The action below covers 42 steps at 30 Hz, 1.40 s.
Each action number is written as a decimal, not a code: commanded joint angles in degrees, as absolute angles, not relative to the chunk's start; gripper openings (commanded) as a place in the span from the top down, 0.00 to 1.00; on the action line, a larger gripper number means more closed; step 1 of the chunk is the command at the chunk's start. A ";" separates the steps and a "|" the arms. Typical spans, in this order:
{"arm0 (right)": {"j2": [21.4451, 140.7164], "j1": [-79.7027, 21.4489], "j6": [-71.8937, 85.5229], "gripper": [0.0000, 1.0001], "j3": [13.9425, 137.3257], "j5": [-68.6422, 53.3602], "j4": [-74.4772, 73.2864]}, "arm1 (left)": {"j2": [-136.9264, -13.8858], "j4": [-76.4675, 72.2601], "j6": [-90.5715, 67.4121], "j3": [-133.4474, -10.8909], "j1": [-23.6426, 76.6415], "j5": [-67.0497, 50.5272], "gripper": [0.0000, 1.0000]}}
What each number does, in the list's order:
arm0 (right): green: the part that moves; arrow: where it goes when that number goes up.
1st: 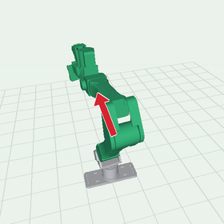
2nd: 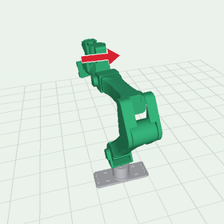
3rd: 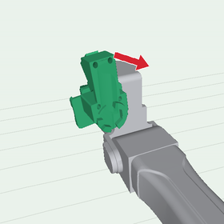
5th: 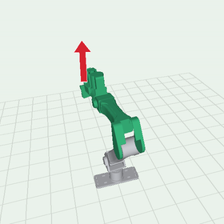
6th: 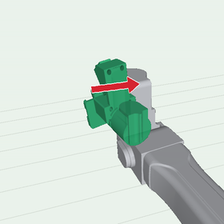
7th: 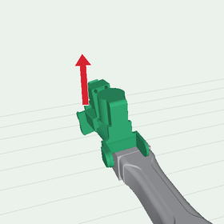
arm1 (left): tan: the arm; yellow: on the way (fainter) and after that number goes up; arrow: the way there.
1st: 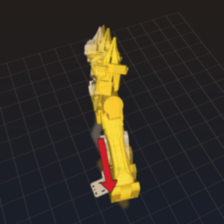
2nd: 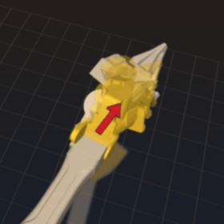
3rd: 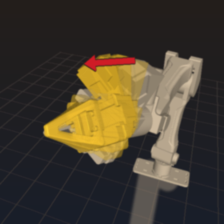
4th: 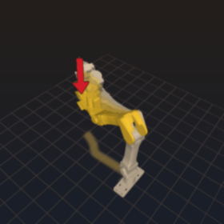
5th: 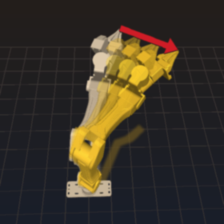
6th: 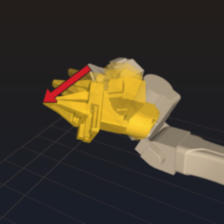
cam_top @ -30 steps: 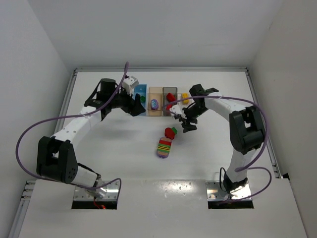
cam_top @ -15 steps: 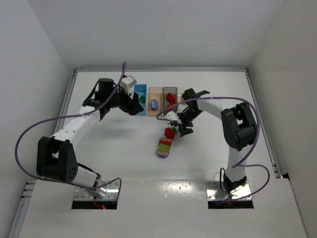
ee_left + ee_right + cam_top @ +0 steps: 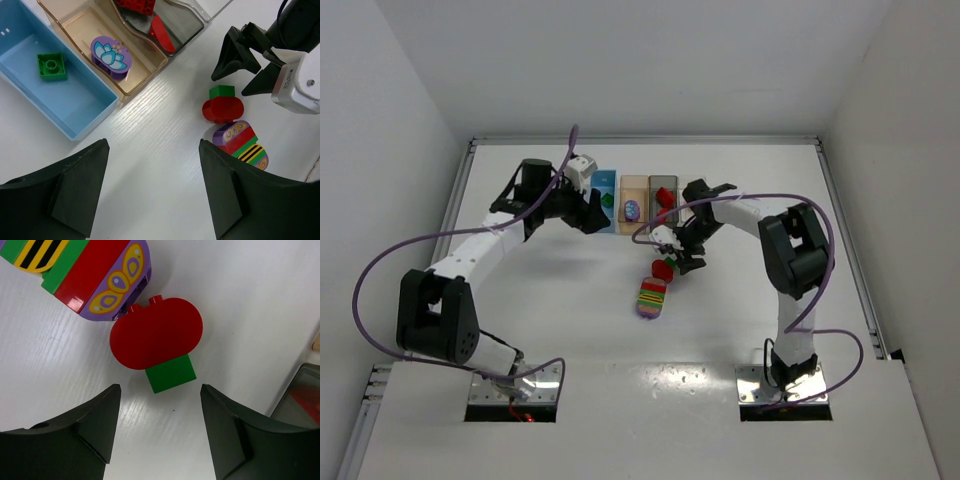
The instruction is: Sort the legos into containers by color
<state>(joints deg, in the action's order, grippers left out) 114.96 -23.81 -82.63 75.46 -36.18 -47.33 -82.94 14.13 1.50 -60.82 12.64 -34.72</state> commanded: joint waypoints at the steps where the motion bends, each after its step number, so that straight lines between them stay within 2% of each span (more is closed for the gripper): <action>1: 115.22 -24.61 -83.50 0.35 78.22 -37.44 -45.97 | -83.14 13.01 2.37 -62.58 11.95 -35.16 0.22; 6: 115.84 -25.14 -83.50 0.31 78.75 -36.91 -45.35 | -84.20 13.01 2.37 -62.58 11.95 -35.16 0.22; 18: 116.89 -27.33 -85.42 0.31 80.60 -36.91 -47.98 | -85.25 12.48 2.37 -63.11 11.43 -35.16 0.23; 28: 117.42 -28.48 -87.19 0.54 80.07 -34.37 -50.27 | -85.25 12.48 2.37 -63.11 10.90 -35.16 0.23; 36: 117.42 -29.53 -87.19 0.60 79.55 -30.94 -50.89 | -85.25 12.48 2.37 -62.58 10.90 -35.68 0.23; 42: 115.85 -30.06 -84.12 0.80 76.65 -29.79 -49.40 | -85.25 11.34 0.80 -62.05 10.90 -36.21 0.24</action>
<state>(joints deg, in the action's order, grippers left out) 116.97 -29.36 -85.14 78.39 -30.39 -49.52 -85.43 13.98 1.23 -61.04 11.53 -34.85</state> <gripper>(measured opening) 0.362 0.762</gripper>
